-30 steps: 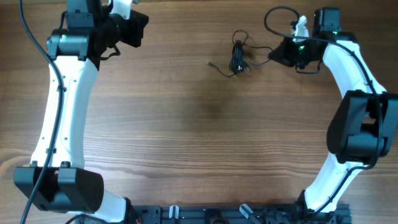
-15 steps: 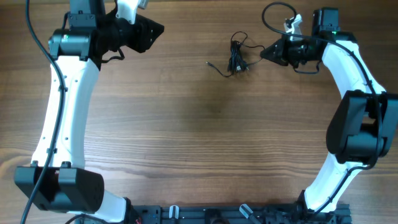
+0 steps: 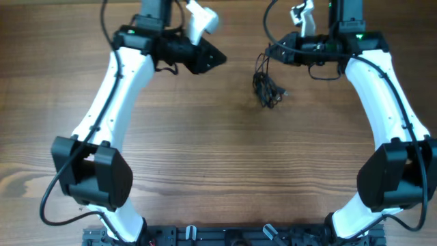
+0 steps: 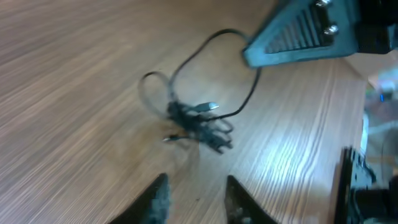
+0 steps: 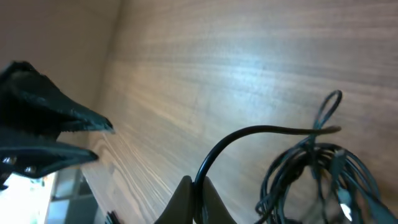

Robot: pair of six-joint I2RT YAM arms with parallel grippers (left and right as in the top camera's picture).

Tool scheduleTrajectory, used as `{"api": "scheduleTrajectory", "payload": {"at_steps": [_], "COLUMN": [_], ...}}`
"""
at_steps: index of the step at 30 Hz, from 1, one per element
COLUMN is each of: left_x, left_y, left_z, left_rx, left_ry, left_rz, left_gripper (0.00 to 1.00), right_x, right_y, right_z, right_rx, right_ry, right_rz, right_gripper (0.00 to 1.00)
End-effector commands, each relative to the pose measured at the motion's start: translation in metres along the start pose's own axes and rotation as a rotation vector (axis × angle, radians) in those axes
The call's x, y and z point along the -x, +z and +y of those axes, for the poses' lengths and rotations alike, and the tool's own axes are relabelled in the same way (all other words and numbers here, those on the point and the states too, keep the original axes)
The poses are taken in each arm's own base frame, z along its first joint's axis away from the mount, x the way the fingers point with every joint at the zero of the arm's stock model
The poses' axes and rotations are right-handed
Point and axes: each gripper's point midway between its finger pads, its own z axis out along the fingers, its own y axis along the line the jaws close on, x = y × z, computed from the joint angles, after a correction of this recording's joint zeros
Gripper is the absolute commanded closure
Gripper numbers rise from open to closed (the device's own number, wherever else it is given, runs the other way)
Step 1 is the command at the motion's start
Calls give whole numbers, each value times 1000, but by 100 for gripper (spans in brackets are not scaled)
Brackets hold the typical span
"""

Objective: Untangle cables

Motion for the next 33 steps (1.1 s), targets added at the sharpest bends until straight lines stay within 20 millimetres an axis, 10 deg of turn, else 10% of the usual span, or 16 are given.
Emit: {"api": "scheduleTrajectory", "payload": {"at_steps": [1,12,33], "left_x": [-1,-5,-22], "left_y": [15,14,13], "left_z": [-8,2,0], "left_rx": [-46,-37,-161], "left_ry": [74,55,116], "left_rz": [12,15,14], "left_gripper": [76,76,77], "right_x": [7,14,54], "right_y": [-15,-36,-57], "right_z": [23,85,134], "right_rx": [-40,207,397], "right_ry": [-121,-305,-444], "right_rz": [-38,-96,-252], "right_gripper": [95,96,95]}}
